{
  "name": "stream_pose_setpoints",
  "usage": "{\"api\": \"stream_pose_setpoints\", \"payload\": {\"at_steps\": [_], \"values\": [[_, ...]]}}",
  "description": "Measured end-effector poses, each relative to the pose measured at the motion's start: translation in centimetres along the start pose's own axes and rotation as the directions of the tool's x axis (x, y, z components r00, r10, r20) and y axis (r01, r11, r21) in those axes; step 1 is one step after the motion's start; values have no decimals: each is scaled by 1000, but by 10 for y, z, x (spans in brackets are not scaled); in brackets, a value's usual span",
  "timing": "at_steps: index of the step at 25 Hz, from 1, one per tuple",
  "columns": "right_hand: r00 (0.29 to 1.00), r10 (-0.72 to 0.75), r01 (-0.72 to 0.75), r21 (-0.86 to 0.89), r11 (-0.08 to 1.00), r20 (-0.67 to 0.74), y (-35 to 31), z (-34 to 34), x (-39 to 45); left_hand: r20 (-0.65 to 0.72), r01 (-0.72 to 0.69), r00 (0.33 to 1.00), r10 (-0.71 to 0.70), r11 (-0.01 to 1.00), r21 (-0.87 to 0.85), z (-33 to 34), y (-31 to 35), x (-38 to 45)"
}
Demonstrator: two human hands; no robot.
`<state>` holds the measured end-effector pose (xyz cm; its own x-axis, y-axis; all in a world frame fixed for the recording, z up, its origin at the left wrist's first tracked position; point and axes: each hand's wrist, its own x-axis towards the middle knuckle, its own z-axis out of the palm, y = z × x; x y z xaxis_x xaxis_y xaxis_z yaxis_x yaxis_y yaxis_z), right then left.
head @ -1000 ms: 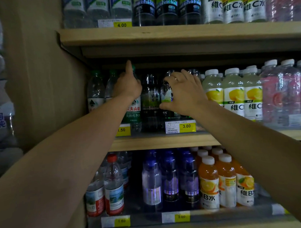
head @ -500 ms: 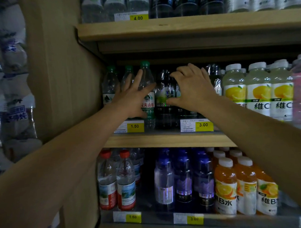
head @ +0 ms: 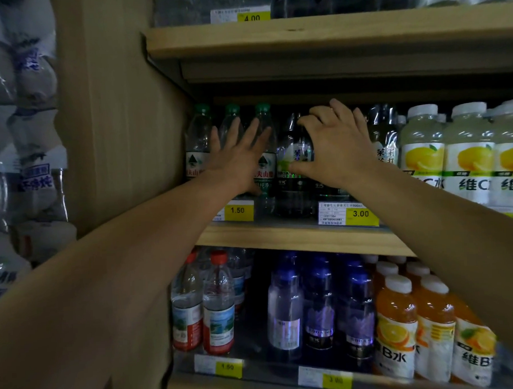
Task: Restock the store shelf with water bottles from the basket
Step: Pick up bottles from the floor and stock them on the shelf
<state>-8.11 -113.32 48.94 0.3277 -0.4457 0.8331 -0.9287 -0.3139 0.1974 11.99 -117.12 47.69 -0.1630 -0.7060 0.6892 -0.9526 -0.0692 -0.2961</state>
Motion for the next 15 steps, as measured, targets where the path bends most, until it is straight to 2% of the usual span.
{"api": "stream_pose_setpoints", "payload": {"at_steps": [6,15], "values": [[999,-13,13,9,1000,-39,-1,1,0,18,57,998,-57,998,33,4,7,5],[999,-43,43,21,999,-18,1,-1,-19,28,123,992,-124,992,43,10,11,-4]]}}
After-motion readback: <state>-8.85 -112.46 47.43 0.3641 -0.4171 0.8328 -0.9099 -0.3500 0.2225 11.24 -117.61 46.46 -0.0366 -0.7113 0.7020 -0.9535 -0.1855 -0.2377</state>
